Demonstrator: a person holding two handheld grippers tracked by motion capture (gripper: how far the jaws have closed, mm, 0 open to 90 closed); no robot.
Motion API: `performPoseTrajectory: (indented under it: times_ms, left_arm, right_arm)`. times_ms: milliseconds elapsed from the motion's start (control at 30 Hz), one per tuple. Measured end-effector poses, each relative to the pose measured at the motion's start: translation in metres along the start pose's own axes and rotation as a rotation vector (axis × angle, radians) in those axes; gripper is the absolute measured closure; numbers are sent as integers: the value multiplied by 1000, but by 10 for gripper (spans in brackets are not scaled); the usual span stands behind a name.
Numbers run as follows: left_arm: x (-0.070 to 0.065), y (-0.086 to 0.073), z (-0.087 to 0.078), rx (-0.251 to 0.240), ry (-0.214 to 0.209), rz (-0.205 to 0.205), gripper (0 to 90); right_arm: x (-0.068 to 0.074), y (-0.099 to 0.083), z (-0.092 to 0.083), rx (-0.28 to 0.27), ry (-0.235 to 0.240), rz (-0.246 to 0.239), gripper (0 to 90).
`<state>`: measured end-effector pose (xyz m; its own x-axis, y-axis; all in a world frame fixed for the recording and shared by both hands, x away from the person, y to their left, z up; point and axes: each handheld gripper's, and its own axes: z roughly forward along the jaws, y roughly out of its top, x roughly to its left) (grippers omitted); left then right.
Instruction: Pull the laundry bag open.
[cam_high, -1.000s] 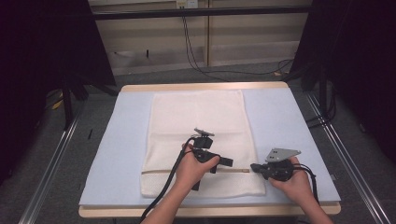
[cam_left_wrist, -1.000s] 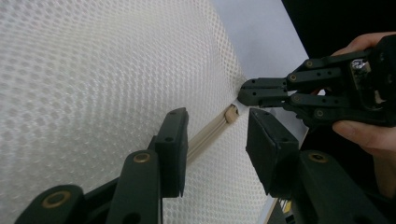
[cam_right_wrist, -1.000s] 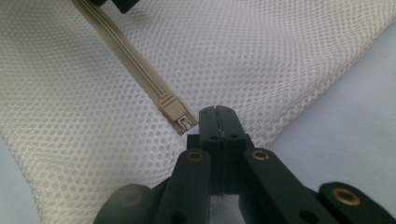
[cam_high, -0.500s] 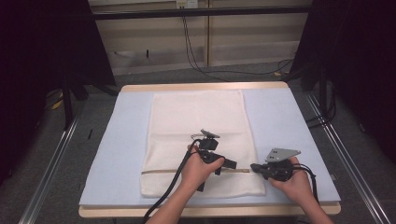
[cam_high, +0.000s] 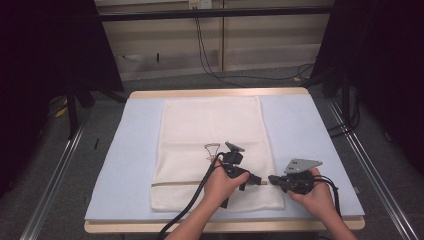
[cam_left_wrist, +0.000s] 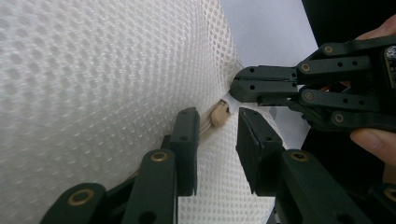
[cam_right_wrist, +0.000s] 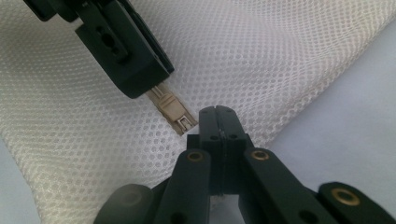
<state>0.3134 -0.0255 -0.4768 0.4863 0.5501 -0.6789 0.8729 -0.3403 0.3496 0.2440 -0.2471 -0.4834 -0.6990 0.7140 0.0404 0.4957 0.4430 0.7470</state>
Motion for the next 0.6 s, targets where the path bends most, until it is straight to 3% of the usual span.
performPoseTrajectory:
  times_ms: [33, 200, 400, 500, 533, 567, 600]
  left_arm:
    - [0, 0, 2, -3, -17, -1, 700]
    - [-2, 1, 9, -14, 6, -3, 733]
    - [-5, 0, 21, -27, -11, -18, 838]
    - [-5, -1, 21, -30, -18, -28, 870]
    - [-5, 0, 20, -31, 6, -18, 872]
    - [-5, -1, 19, -36, -22, -43, 872]
    - [-3, -1, 18, -29, -19, -43, 872]
  right_arm:
    - [0, 0, 0, -1, 1, 0, 900]
    - [0, 0, 0, 1, -1, 1, 900]
    - [1, 0, 0, 4, -4, 1, 900]
    - [1, 0, 0, -1, -5, -7, 900]
    - [2, -1, 0, 1, -10, -11, 900]
    - [2, -1, 0, 1, -10, -11, 900]
    - [2, 0, 0, 2, -9, -12, 900]
